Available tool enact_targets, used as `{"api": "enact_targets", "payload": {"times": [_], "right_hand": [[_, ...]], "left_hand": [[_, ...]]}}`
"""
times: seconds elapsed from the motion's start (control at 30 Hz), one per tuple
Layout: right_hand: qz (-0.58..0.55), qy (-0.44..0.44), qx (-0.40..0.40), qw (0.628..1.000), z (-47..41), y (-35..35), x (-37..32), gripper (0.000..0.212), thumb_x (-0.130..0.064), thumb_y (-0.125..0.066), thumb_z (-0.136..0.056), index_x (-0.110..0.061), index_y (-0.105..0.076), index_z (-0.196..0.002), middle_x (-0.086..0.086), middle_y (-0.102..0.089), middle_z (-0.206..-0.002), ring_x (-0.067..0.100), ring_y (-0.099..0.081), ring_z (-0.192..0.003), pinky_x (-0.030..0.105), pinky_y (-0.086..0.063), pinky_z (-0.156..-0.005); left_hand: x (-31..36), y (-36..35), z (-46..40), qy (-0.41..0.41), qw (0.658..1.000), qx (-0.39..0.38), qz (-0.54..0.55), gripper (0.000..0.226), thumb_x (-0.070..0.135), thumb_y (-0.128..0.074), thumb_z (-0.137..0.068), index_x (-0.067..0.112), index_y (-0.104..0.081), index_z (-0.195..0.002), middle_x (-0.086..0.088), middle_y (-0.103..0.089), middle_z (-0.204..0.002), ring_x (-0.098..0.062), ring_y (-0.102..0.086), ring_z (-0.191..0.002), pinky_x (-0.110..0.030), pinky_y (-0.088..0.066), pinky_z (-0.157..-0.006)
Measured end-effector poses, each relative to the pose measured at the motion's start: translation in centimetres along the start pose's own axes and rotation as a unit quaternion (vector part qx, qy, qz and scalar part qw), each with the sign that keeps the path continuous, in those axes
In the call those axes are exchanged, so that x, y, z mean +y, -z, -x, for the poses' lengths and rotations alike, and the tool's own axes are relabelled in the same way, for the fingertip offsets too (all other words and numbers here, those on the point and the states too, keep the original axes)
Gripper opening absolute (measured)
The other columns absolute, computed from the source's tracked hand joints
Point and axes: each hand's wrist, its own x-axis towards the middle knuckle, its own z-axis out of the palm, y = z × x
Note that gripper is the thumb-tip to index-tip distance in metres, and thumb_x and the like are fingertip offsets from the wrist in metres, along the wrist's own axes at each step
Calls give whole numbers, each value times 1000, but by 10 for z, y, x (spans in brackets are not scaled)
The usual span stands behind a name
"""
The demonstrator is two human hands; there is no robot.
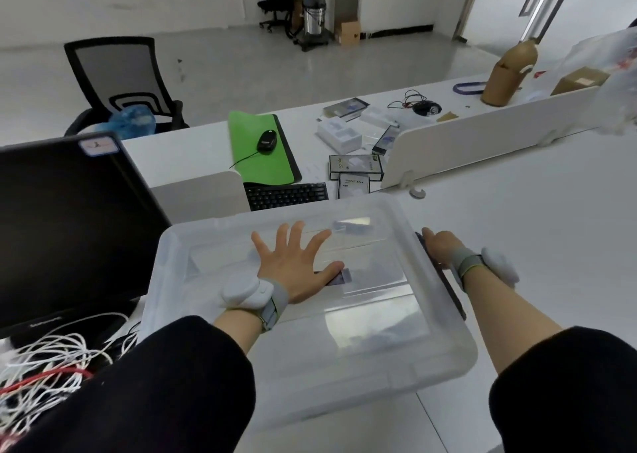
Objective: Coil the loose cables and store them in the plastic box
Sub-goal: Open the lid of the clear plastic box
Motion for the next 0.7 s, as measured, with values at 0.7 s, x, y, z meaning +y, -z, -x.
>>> {"api": "enact_targets", "payload": {"times": [0.7], "right_hand": [[318,398,17,860,59,-93,-163,42,-42,-45,-96,-17,-49,-130,8,-46,-134,26,-45,-125,43,-25,-108]], "left_hand": [[-130,30,0,113,992,-23,51,48,32,-26,-102,29,-17,-149,0,-17,-156,-21,-12,-144,-55,-6,-115]]}}
